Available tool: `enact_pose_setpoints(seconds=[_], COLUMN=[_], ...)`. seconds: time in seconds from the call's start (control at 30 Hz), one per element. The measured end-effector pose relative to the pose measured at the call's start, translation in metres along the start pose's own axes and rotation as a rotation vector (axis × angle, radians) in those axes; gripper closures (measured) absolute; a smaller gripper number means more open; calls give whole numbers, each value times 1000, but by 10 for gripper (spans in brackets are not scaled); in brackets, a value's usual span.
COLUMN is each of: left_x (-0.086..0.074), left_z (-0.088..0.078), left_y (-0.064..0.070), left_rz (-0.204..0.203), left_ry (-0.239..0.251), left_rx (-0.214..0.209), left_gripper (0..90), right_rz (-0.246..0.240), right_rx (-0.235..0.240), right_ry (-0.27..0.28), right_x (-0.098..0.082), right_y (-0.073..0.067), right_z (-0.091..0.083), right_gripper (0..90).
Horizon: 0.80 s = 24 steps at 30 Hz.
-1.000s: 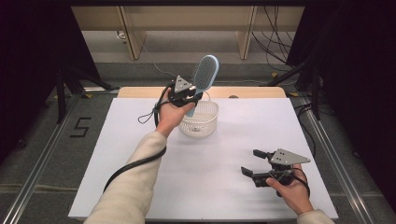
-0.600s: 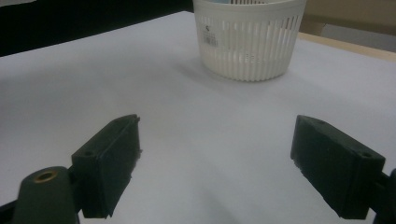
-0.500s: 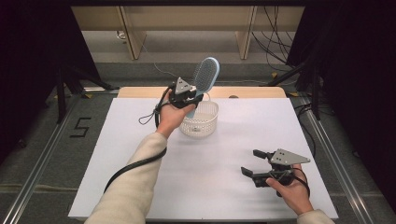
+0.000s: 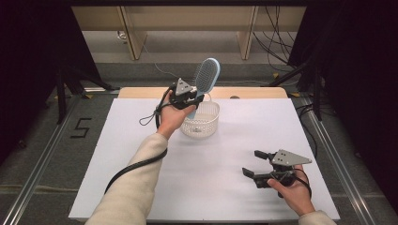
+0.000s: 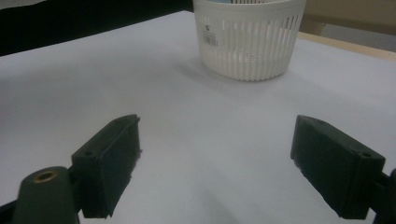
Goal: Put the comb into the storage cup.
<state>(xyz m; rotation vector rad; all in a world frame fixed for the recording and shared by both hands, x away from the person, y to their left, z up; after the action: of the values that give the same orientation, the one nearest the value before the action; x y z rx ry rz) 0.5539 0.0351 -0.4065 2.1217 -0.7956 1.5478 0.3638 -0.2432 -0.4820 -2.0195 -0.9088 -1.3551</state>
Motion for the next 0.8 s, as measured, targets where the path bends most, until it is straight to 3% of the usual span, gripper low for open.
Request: enact_pose_setpoints(seconds=[0.8], left_x=[-6], left_z=[3], left_y=[2], left_rz=[4], left_ry=[-2], left_rx=[-19], left_gripper=[698], right_rz=[2], right_rx=[0], right_ry=[-4], right_x=[0], right_y=[0], right_z=[0], right_gripper=[164])
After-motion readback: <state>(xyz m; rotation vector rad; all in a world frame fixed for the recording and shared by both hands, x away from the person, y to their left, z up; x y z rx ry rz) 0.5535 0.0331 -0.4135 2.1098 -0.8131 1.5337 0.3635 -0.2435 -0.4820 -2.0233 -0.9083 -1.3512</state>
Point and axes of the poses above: each handheld gripper's, and its own axes: z roughly forward along the jaws, x roughly out of its top, y roughly to its right, the point moved 4 cm from there along z, roughly forward along the jaws, and after that the axes turned 2 degrees about y, right-handed, at the moved point
